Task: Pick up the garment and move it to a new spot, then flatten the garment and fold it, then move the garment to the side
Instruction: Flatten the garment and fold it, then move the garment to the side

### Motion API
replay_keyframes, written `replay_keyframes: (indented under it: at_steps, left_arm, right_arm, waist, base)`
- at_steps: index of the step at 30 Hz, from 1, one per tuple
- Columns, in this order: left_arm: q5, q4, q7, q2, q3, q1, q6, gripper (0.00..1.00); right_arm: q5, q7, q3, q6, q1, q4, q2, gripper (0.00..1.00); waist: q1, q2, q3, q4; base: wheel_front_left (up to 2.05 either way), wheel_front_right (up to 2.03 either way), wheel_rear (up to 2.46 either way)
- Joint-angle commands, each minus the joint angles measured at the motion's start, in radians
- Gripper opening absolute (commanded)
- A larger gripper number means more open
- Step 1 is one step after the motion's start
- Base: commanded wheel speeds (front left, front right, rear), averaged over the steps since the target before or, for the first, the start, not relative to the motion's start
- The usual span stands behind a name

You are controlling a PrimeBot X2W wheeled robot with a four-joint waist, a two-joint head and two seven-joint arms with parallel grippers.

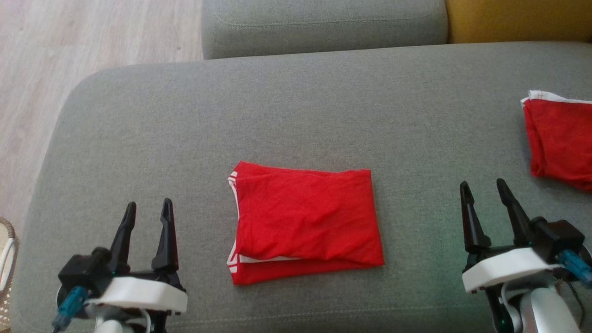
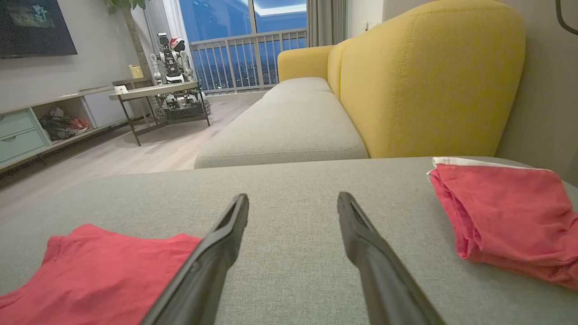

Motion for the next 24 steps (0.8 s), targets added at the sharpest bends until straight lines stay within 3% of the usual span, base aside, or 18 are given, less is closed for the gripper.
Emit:
replay_keyframes:
  at_steps: [1,11,24]
  left_arm:
    - [-0.003,-0.03,-0.009,0.004,0.029,-0.033,0.007,1.0]
    - [-0.012,-0.029,-0.009,0.004,0.03,-0.043,0.008,1.0]
    - [-0.01,-0.02,-0.009,0.004,0.018,-0.088,-0.001,1.0]
  right_arm:
    - [-0.001,-0.009,0.021,0.0,-0.02,-0.03,-0.001,1.0]
    - [0.023,-0.009,0.039,0.0,-0.027,-0.024,-0.001,1.0]
    - [0.23,0.052,0.241,0.0,-0.096,0.145,-0.001,1.0]
  waist:
    - [0.0,0.0,0.002,0.001]
    - [0.0,0.0,0.022,0.008]
    - [0.0,0.0,0.091,0.057]
  base:
    - [0.0,0.0,0.0]
    - [0.0,0.0,0.0]
    - [0.0,0.0,0.0]
